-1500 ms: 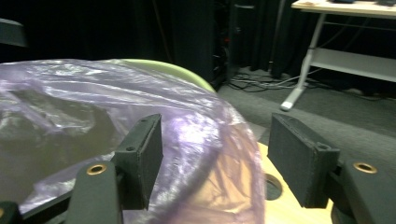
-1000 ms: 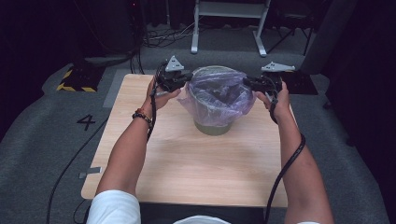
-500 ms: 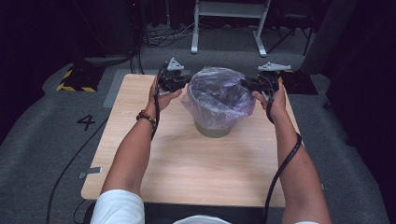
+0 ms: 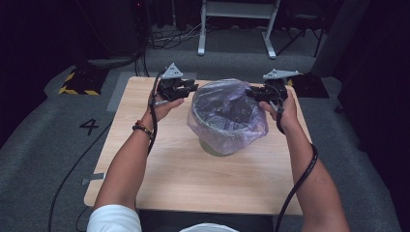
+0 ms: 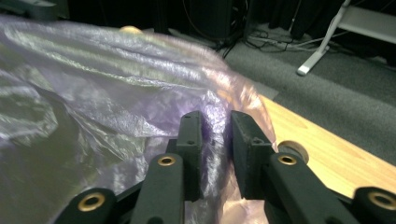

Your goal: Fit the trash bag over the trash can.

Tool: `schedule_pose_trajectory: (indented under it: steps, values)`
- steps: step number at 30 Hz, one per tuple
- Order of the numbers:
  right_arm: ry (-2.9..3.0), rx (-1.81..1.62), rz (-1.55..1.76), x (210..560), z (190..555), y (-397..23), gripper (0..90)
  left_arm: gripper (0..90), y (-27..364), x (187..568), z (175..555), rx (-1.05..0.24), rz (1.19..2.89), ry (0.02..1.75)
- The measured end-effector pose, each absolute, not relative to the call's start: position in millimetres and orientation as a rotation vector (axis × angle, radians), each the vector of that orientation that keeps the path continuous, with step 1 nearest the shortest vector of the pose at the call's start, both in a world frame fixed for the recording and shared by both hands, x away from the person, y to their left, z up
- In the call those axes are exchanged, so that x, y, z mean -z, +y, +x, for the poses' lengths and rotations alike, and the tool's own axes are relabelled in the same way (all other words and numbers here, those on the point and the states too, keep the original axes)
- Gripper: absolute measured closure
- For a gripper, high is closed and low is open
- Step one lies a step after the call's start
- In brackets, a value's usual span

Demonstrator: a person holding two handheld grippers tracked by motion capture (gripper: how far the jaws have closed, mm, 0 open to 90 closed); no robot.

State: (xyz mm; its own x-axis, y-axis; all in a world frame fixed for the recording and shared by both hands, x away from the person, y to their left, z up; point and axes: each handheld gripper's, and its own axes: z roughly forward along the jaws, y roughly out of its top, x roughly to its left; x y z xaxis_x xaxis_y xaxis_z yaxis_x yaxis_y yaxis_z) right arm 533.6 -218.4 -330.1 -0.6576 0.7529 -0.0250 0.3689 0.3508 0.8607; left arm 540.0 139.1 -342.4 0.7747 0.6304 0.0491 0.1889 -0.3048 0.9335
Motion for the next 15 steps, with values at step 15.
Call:
schedule_pose_trajectory:
  steps: [15]
  values:
    - [2.167, -1.208, 0.919, 321, 537, -221, 86.7, 33.3, 130, 322, 515, -0.395, 1.939, 0.521]
